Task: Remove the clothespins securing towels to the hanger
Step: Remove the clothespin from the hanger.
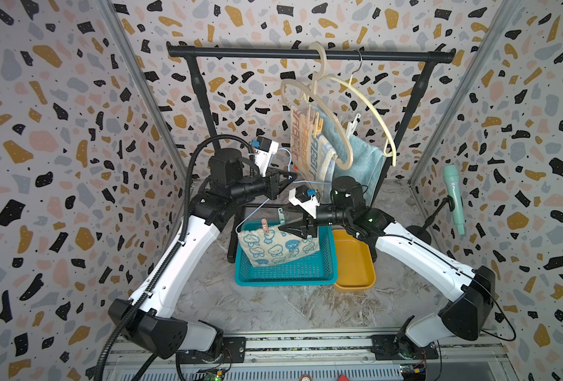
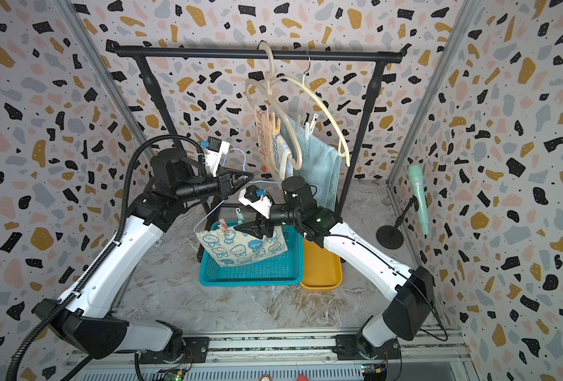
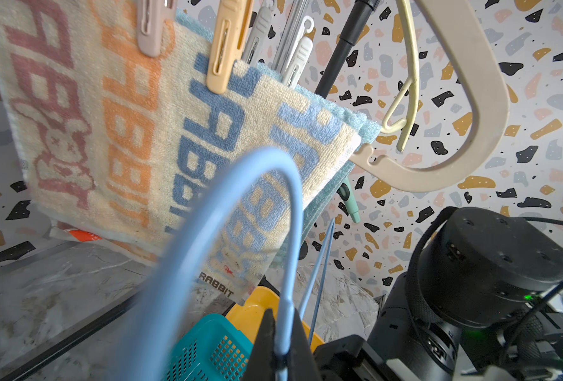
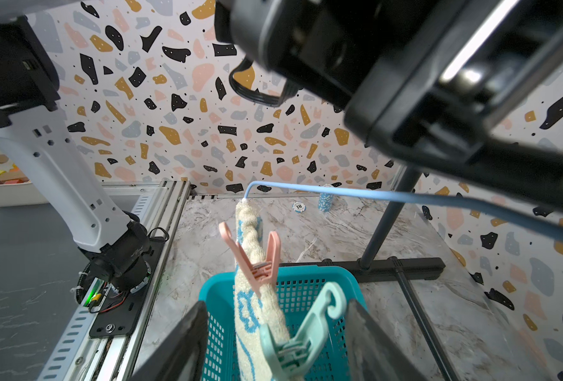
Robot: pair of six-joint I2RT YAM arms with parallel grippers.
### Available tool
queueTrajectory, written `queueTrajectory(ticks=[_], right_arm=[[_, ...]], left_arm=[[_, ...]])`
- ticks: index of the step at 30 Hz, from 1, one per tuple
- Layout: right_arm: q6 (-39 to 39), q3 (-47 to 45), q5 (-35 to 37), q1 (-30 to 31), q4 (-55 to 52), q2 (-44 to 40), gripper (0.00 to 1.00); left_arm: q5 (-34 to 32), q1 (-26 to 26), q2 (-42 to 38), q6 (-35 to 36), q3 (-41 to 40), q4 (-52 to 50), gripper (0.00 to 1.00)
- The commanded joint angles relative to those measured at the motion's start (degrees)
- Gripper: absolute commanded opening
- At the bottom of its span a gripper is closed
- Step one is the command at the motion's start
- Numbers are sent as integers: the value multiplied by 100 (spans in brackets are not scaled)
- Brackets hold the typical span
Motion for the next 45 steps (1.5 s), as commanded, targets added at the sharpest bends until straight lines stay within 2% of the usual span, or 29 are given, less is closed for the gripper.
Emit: queueTrajectory(ticks=[1, 10, 17, 24, 33, 45], right_arm=[[-96, 256, -167, -22, -156, -15, 65], [-97, 270, -281, -24, -171, 52, 55], [-94, 278, -327, -24, -255, 107, 59], [-124, 243, -241, -6, -356, 117, 60], [-109, 225, -324, 24, -339, 125, 50], [-129, 256, -396, 29, -428, 159, 47]], left_arm=[[187, -31, -165, -37, 90, 92, 0], [305, -28, -160, -107, 93, 136, 0], [349, -26, -158, -195, 78, 207, 0], [290, -32, -153, -327, 87, 253, 0], [307, -28, -154, -354, 90, 264, 0], [386, -28, -90, -346, 94, 245, 0]])
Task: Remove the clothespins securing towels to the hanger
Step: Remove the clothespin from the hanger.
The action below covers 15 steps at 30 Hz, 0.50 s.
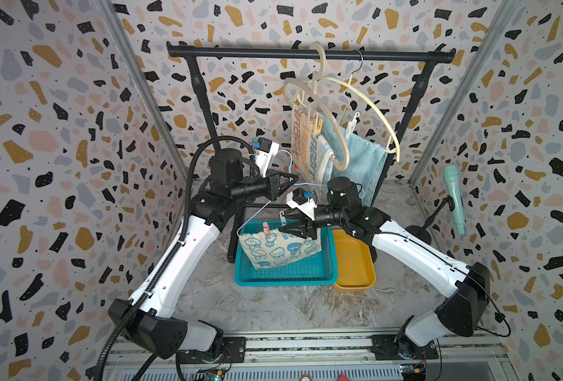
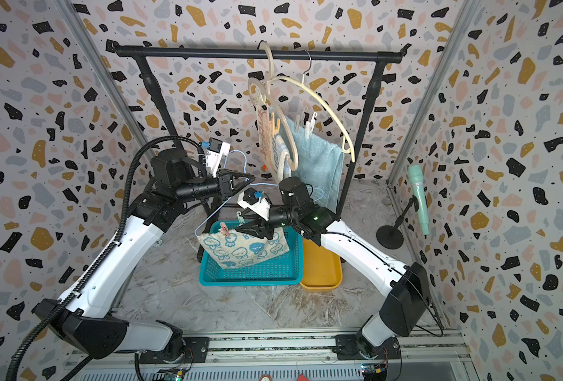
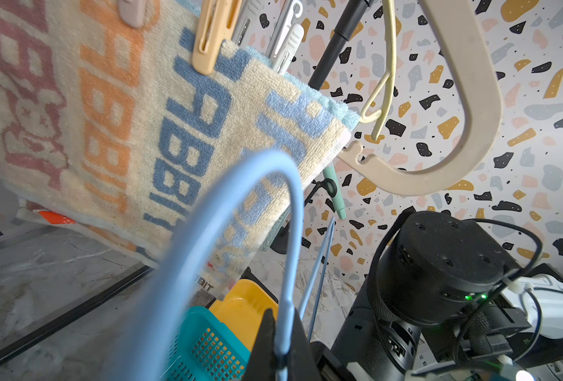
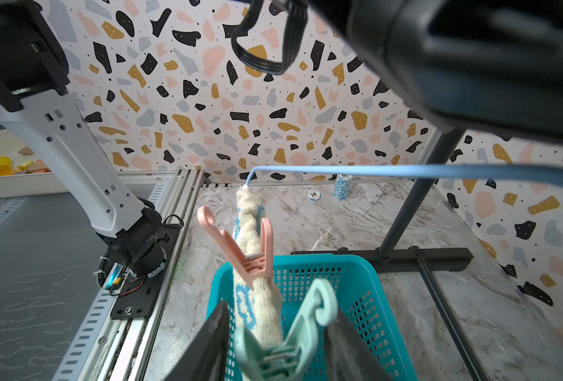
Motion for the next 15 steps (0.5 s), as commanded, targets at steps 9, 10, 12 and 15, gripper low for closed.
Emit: queueTrajectory(ticks=[9, 10, 12, 15], right_arm=[[-63, 219, -217, 30, -173, 57, 42], [-59, 221, -222, 33, -169, 58, 41], [-57, 230, -222, 31, -169, 55, 41], [-56, 228, -225, 31, -169, 40, 40]], left_arm=[[177, -32, -71, -35, 100, 281, 0], [177, -31, -69, -32, 107, 284, 0], [177, -27, -66, -33, 107, 273, 0], [177, -30, -69, -28, 98, 270, 0]])
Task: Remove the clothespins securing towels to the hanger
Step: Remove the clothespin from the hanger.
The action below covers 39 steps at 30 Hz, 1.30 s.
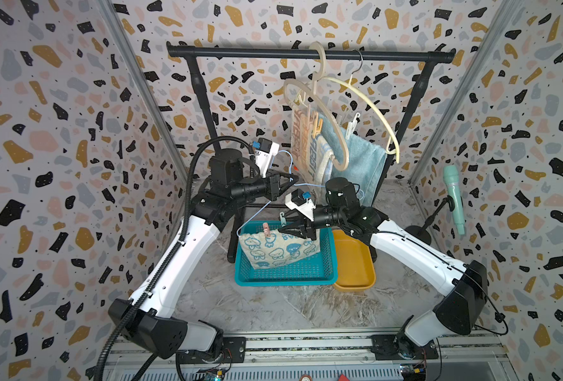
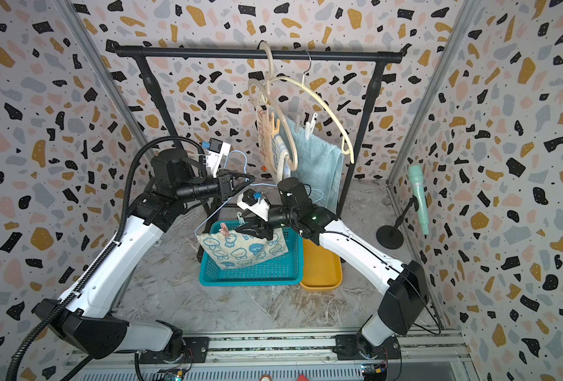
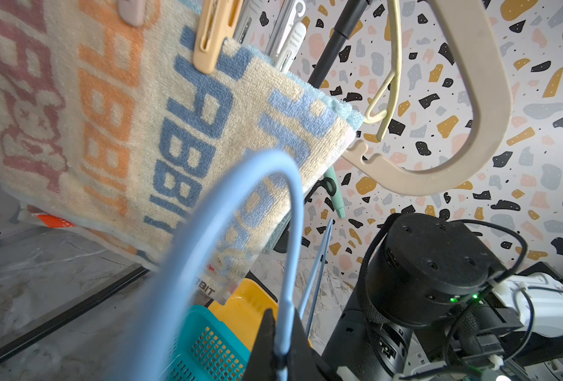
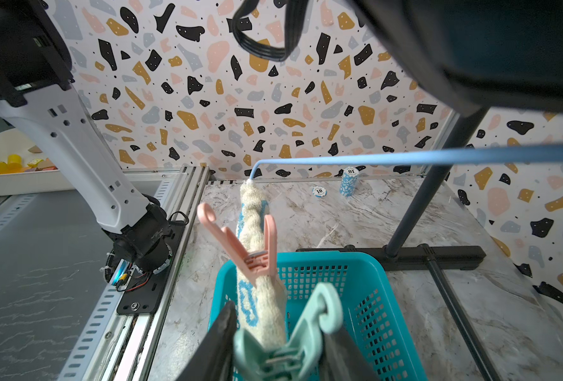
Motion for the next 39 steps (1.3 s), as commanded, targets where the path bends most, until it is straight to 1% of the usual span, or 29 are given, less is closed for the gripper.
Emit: queueTrajectory(ticks=[1, 9, 15, 23, 35, 39], right_arm=[[-46, 230, -118, 25, -127, -51, 41], [-48, 219, -111, 19, -115, -48, 38], [-37, 217, -112, 26, -103, -36, 34], [-20, 205, -98, 23, -76, -45, 32], [7, 182, -100, 21, -23, -38, 21], [53, 155, -76, 26, 29, -35, 13]], left_arm=[[157, -28, -70, -30, 105, 286, 0], [166, -28, -61, -27, 81, 293, 0], [166, -34, -61, -15, 83, 286, 0], [156, -35, -60, -15, 84, 287, 0], [131, -30, -60, -24, 73, 286, 0], [96, -28, -60, -24, 54, 277, 0]])
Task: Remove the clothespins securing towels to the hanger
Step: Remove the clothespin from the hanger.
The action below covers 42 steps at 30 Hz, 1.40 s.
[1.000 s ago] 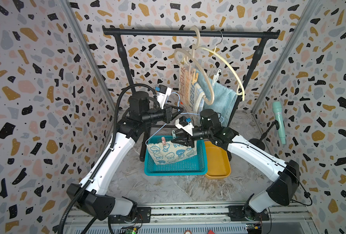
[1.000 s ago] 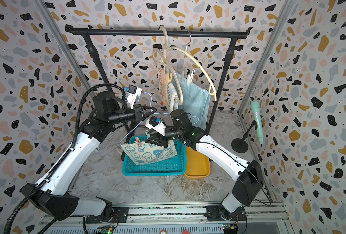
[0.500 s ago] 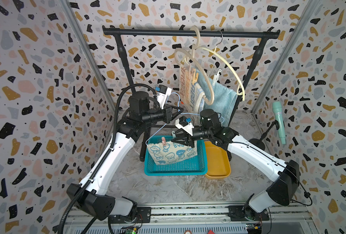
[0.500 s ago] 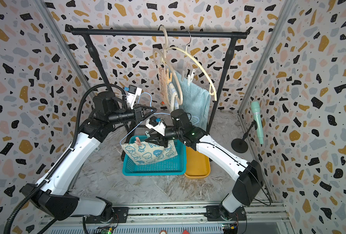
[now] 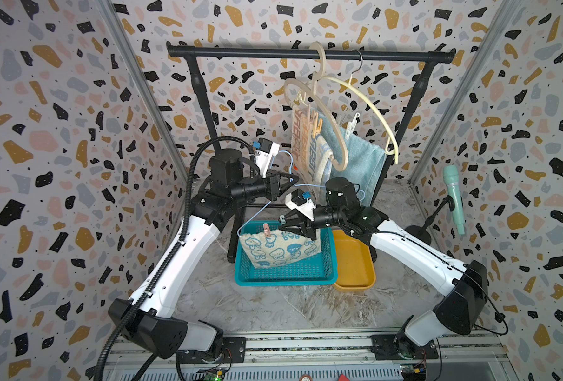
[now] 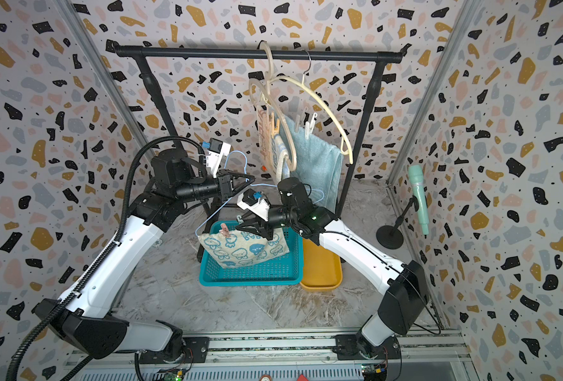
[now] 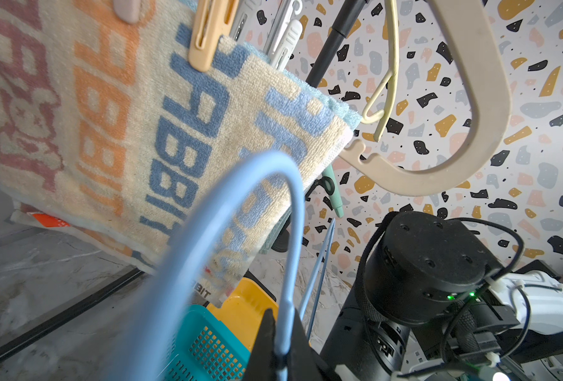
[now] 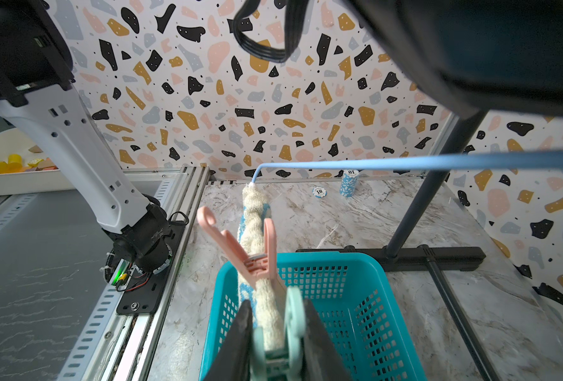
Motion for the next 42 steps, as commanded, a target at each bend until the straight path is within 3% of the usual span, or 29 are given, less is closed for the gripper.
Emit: queueTrajectory(ticks=[1, 7, 42], right_arm=[[51, 147, -61, 22, 41, -35, 11], [98, 130, -19, 26, 90, -47, 0], [352, -16, 484, 97, 665, -324, 0]], left_arm=[[49, -28, -63, -24, 58, 282, 0], [41, -33, -64, -49, 37, 310, 0], [-423, -33, -250, -191, -426, 493, 0]])
